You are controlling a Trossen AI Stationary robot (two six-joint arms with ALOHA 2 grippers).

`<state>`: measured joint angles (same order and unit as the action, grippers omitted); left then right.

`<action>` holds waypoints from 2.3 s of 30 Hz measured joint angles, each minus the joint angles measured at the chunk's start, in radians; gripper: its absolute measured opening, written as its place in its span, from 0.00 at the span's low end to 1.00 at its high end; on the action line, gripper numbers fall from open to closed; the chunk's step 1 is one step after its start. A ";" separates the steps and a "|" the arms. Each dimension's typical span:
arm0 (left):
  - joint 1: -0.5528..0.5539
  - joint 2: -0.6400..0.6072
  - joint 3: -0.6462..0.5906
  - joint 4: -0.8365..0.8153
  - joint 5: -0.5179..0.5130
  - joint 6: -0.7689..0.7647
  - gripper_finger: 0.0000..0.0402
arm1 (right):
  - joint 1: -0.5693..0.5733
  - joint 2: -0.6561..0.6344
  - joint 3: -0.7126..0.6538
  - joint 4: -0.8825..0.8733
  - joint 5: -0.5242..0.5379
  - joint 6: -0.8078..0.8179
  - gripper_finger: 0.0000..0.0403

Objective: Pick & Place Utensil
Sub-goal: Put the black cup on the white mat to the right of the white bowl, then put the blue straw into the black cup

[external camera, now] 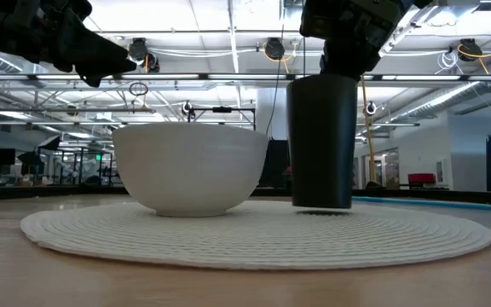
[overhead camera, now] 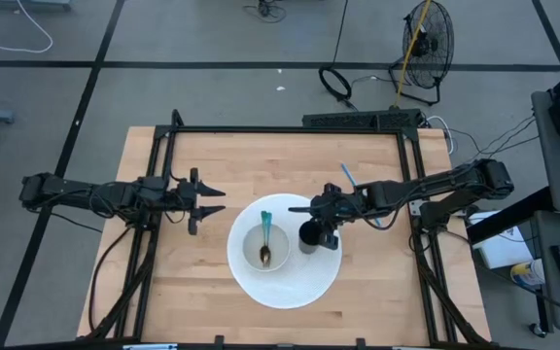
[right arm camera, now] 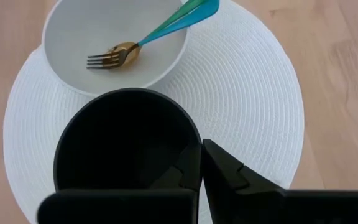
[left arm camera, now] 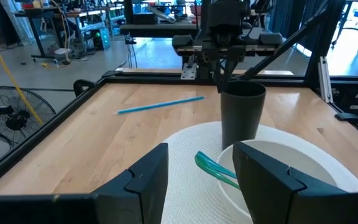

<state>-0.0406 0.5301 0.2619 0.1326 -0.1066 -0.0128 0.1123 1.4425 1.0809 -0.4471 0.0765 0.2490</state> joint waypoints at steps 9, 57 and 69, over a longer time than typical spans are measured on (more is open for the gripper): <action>0.000 0.000 0.000 -0.001 0.000 0.000 0.46 | 0.000 0.000 0.000 0.001 -0.002 0.000 0.01; 0.000 0.000 0.000 -0.006 0.000 0.003 0.46 | 0.001 0.000 0.003 0.027 -0.079 -0.018 0.34; 0.000 0.000 0.000 -0.008 0.000 0.002 0.46 | -0.015 -0.013 0.003 0.050 -0.076 -0.036 0.39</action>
<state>-0.0410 0.5301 0.2619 0.1242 -0.1066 -0.0106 0.0975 1.4298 1.0836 -0.3974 0.0008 0.2133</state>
